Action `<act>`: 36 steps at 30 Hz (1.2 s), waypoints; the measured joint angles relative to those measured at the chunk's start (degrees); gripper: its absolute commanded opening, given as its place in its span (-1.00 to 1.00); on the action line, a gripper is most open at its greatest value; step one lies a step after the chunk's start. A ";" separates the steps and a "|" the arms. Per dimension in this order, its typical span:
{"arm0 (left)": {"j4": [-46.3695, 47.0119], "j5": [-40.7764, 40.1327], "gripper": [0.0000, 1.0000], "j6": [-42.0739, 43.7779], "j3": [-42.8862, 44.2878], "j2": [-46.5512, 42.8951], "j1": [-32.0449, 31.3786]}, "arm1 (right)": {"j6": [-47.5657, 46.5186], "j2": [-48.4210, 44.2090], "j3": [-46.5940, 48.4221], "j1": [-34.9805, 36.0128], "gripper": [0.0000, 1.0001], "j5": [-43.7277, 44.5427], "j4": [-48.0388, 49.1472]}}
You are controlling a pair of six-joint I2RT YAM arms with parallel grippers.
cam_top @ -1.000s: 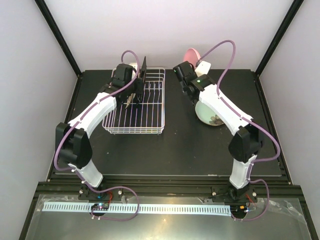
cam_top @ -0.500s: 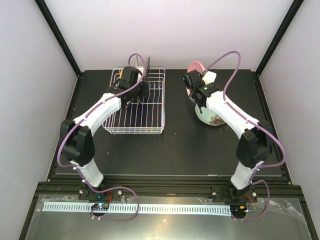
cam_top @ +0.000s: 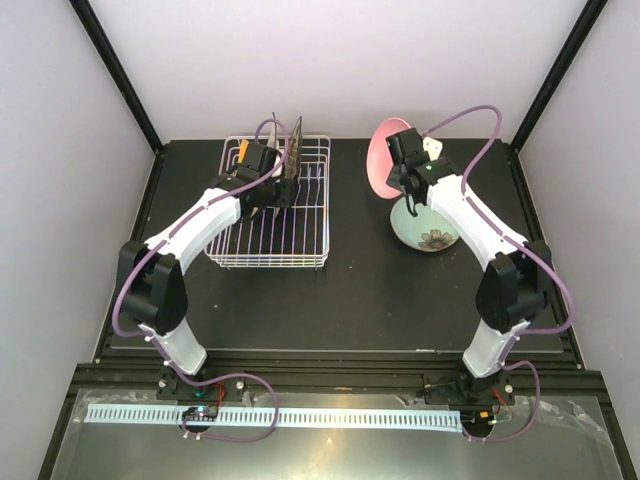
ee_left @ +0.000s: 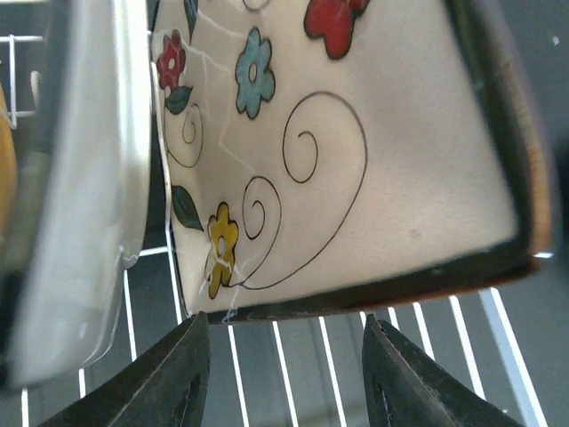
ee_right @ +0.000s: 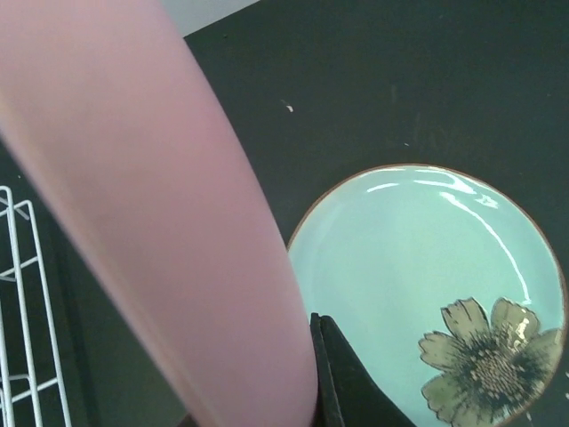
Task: Load the plates into the dish rack
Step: Place the plate at the center of the board.
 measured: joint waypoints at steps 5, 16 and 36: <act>-0.52 0.35 0.13 0.09 0.57 -4.17 0.02 | -1.97 6.36 6.75 -2.16 -0.97 -4.63 -0.94; -0.15 -0.94 0.30 2.62 8.61 -14.32 0.39 | -3.04 25.62 25.40 -2.97 -0.97 -14.71 -7.13; -7.98 -5.68 0.29 3.87 2.08 -22.47 4.92 | -2.08 40.98 37.07 -14.56 -0.58 -38.32 -10.47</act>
